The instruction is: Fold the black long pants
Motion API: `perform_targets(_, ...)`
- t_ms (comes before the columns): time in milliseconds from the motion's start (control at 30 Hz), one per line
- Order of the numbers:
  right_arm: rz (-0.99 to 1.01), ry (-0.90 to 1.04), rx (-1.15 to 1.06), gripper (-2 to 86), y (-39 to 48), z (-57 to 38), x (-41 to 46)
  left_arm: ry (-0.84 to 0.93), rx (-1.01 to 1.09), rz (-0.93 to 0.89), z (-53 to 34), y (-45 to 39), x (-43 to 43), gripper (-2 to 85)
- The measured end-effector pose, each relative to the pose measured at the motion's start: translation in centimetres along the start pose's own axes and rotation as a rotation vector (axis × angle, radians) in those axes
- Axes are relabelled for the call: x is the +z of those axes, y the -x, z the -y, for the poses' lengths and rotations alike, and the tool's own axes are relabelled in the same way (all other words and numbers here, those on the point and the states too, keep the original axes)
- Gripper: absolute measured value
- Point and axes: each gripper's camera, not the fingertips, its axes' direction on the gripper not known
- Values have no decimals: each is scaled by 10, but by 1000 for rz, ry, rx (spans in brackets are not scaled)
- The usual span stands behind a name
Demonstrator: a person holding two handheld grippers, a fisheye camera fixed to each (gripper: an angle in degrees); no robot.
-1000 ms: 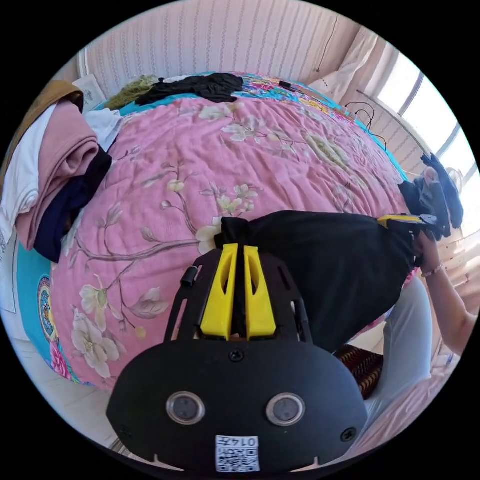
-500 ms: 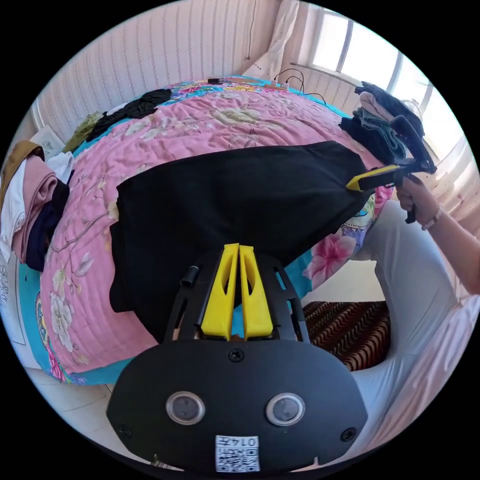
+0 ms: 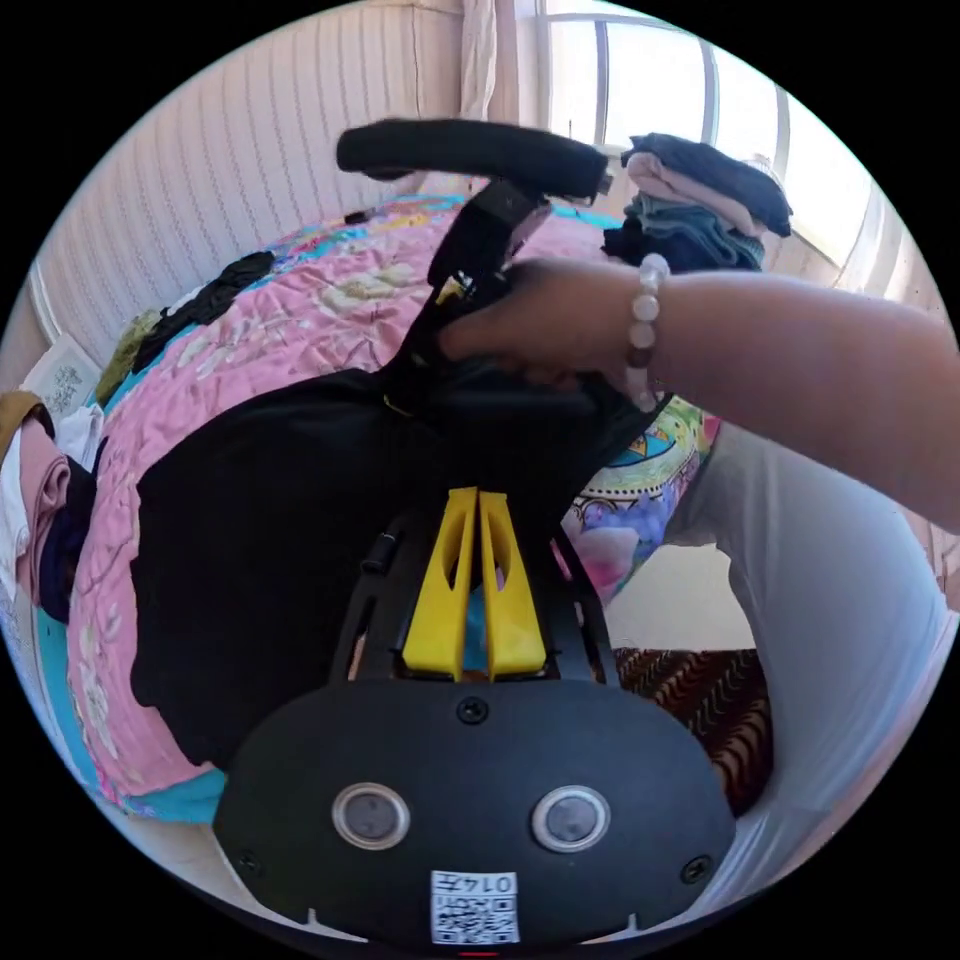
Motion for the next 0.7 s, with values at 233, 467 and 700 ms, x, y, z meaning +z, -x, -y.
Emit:
perform_targets(233, 47, -12, -6, -6, -24, 18, -33, 37, 18, -56, 12, 1, -5, -10)
perform_targets(467, 227, -116, 102, -3, -65, -12, -25, 126, 19, -165, 23, 12, 16, -10)
perform_targets(700, 253, -519, 475, 45, -129, -185, -101, -17, 64, -213, 67, 21, -5, -8)
